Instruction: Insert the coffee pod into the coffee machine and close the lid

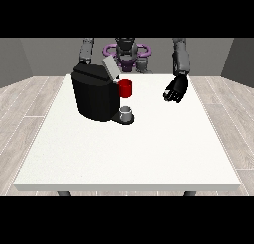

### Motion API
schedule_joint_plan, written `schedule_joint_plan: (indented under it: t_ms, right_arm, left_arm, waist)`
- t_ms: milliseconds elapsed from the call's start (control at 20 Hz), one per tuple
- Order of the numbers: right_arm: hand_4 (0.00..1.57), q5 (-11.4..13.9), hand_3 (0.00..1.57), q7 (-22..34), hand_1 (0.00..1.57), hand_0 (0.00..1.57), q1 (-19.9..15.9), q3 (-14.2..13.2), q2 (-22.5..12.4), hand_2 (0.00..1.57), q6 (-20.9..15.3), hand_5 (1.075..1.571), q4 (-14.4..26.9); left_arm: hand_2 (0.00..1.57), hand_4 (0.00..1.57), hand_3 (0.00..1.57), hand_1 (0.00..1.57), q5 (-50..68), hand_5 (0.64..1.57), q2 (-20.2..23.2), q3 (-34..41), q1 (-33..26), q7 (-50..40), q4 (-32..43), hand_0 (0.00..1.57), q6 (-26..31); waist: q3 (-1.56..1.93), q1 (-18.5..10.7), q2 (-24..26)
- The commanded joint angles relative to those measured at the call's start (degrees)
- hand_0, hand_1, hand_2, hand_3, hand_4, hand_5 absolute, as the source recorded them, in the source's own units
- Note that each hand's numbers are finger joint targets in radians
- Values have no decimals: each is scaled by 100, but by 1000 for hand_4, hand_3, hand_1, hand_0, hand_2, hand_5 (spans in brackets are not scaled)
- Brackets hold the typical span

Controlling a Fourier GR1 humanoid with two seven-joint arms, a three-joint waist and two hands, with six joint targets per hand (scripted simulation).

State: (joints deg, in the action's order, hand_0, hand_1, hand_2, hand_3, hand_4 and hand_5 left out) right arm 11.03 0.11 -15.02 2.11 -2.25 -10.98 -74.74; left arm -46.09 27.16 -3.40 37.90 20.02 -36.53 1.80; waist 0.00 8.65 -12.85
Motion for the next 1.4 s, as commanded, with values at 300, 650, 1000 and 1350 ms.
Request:
schedule_joint_plan:
  t_ms: [300,650,1000,1350]
  right_arm:
    - [0,83,0,20,0,0,-128,-158,-38,0,-50,1571,565]
    - [0,-26,0,-77,0,0,-30,-152,-21,0,130,1571,715]
    - [0,16,0,-304,0,0,-282,-206,216,0,-192,1571,882]
    - [0,-136,0,-21,0,0,-573,-232,-12,0,156,1571,438]
  left_arm:
    - [1395,502,1319,1403,199,1571,-363,121,481,-80,-127,1403,921]
    - [1396,598,1341,1403,329,1571,-464,116,1159,-651,-449,1403,1950]
    - [1372,562,1351,1340,227,1571,-1048,70,1621,-1279,-800,1340,1884]
    - [1240,491,1256,1202,740,1571,-503,924,2627,-1730,-453,1202,2400]
  waist:
    - [0,-160,451]
    - [1,-43,981]
    - [2,-94,867]
    - [0,488,585]
